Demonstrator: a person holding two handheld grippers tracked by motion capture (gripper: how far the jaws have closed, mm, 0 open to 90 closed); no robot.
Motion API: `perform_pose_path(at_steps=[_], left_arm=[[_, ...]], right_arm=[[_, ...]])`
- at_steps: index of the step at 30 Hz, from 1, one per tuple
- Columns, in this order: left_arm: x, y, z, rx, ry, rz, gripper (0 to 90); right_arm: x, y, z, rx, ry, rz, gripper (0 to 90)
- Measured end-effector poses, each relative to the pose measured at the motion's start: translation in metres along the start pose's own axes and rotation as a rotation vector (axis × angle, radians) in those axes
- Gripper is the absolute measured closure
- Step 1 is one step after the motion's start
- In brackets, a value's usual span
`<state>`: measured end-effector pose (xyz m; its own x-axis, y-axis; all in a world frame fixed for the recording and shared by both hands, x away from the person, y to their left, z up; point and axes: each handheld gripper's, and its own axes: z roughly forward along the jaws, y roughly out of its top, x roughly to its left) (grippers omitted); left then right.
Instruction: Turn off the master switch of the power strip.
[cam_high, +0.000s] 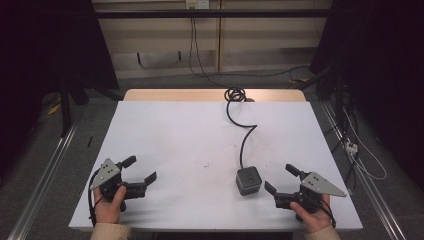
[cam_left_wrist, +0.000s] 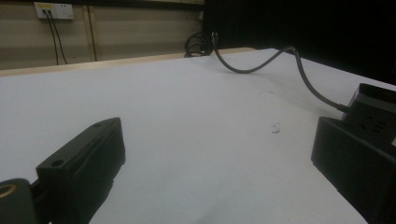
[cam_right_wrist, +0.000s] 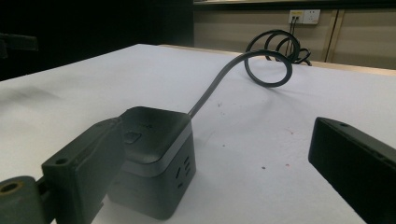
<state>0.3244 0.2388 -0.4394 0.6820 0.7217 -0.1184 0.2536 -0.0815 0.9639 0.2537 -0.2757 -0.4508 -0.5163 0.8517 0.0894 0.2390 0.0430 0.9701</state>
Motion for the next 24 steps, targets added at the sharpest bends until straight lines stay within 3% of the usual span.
perform_pose_path(at_steps=[19,24], left_arm=[[-0.0006,0.0004,-0.0001,0.003,-0.006,0.014,2.5],[-0.0005,0.0004,-0.0005,-0.008,-0.005,0.003,2.5]], right_arm=[[0.0010,0.0016,0.0016,0.008,0.007,-0.007,4.4],[0.0024,0.0033,0.0021,0.005,0.021,-0.009,5.0]])
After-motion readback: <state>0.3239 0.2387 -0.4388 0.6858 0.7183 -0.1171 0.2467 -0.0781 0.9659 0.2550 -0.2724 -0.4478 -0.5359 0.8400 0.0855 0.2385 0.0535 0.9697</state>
